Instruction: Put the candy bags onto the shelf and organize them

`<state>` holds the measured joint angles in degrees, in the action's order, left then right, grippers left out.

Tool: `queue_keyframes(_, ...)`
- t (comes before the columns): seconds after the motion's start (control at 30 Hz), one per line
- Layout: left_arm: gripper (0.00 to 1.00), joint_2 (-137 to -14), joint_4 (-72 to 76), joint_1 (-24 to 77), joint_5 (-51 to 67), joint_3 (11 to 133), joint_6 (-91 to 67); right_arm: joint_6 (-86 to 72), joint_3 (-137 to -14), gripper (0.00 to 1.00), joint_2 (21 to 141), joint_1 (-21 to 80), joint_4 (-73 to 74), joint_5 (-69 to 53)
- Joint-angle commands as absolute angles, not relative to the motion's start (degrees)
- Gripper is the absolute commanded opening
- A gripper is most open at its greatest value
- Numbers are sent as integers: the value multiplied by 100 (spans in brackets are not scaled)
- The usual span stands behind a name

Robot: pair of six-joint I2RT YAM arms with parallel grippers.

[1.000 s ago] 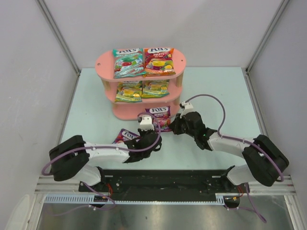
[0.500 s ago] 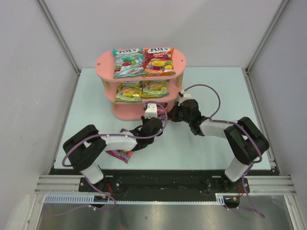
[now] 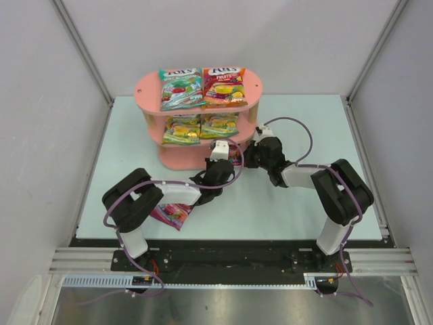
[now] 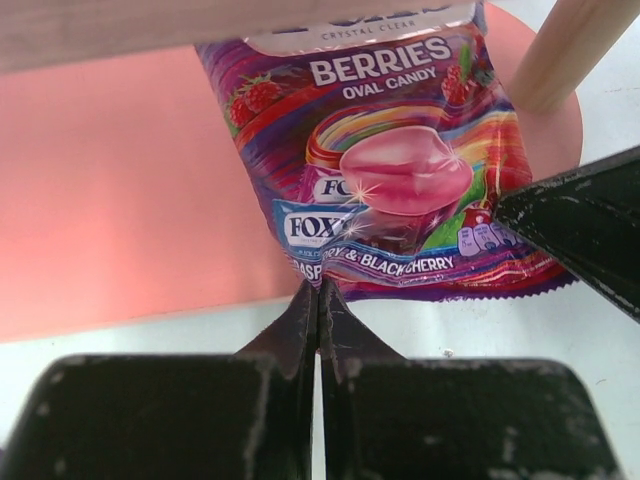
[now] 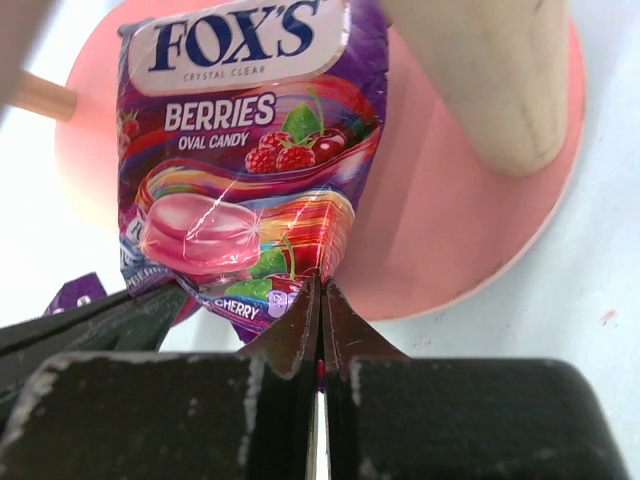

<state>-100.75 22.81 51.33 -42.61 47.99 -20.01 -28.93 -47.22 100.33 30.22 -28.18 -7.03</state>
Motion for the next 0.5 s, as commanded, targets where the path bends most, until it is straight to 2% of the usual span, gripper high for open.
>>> queue_keyframes(0.0, 0, -10160, 2602, 5080, -4245, 5062, -1837, -2936, -5054, 0, 10134, 2971, -3208, -879)
queue_keyframes(0.47, 0, -10380, 2628, 4860, -4254, 5150, -1828, -2979, -5177, 0, 10389, 2944, -3225, -967)
